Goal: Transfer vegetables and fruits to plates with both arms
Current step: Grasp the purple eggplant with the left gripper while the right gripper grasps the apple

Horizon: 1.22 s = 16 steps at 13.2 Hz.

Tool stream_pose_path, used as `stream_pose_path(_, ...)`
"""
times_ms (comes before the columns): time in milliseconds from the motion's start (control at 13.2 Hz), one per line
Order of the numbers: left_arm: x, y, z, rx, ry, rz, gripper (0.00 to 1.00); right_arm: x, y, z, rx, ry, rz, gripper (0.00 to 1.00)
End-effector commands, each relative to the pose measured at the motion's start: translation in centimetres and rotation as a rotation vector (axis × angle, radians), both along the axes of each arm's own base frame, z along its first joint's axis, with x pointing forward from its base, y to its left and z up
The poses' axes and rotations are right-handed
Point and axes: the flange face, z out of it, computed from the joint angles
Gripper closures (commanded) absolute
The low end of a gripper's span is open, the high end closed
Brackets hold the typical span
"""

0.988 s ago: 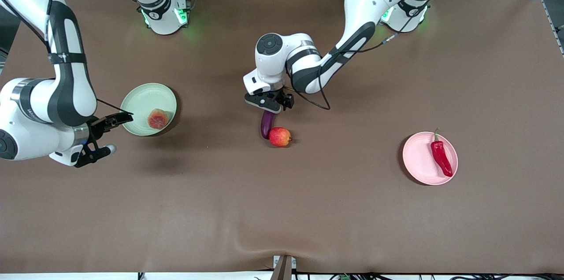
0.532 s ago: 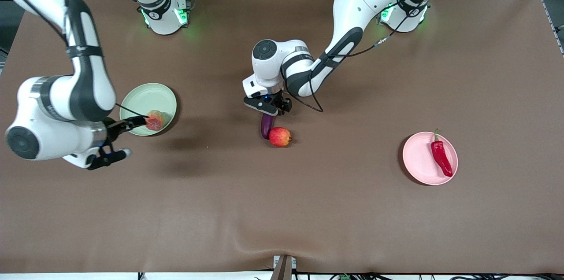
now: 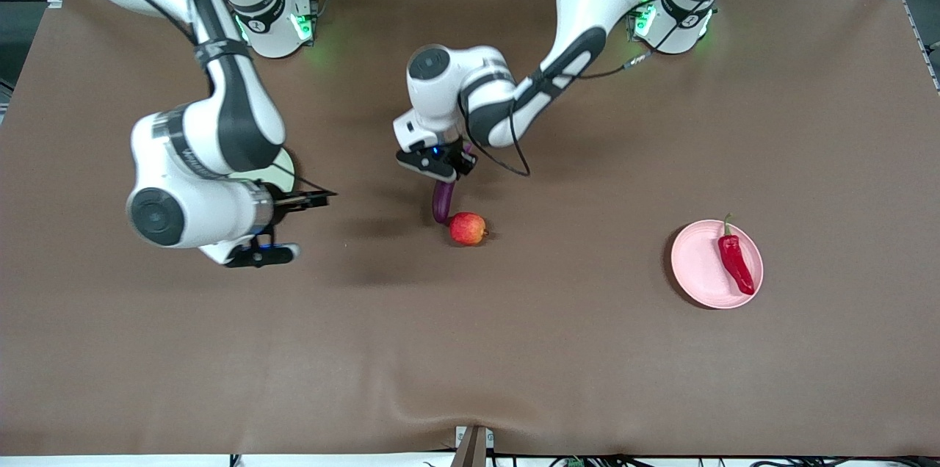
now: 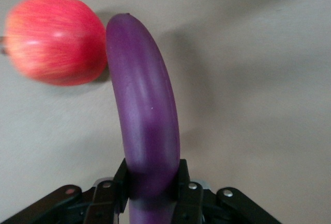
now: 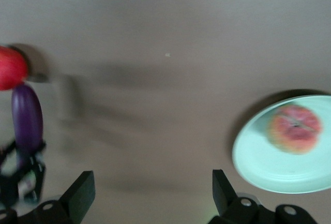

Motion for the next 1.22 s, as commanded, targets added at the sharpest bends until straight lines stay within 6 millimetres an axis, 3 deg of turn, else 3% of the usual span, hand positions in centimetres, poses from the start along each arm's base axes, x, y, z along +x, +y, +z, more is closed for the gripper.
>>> stream_pose_path(0,0.0,3.1,7.2,0.027,-0.015,0.029,1.00,0.3,3.6,-0.9,0.020,-0.016,-0.101,0.00)
stream_pose_path(152,2.1,6.6,9.9,0.003,-0.013,0.069,1.00,-0.5,6.4,-1.2,-0.006,-0.018,-0.149,0.00)
stream_pose_path(380,8.7,13.2,12.4,-0.042,0.004,0.145,1.00,-1.3,9.4,-1.1,-0.010,-0.036,-0.213,0.00)
stream_pose_path(532,11.3,16.3,12.5,-0.029,0.010,0.242,1.00,-1.6,13.1,-2.5,0.030,-0.041,-0.331,0.00)
stream_pose_path(912,19.5,28.7,12.0,-0.007,0.027,0.468,1.00,-3.7,23.6,-7.5,0.093,-0.179,-0.495,0.00)
stream_pose_path(988,20.4,30.5,11.9,-0.008,0.030,0.509,1.00,-4.3,24.7,-8.3,0.114,-0.218,-0.500,0.00)
stream_pose_path(1140,22.9,36.3,11.0,-0.004,0.044,0.596,1.00,-5.8,26.4,-10.3,0.120,-0.253,-0.486,0.00)
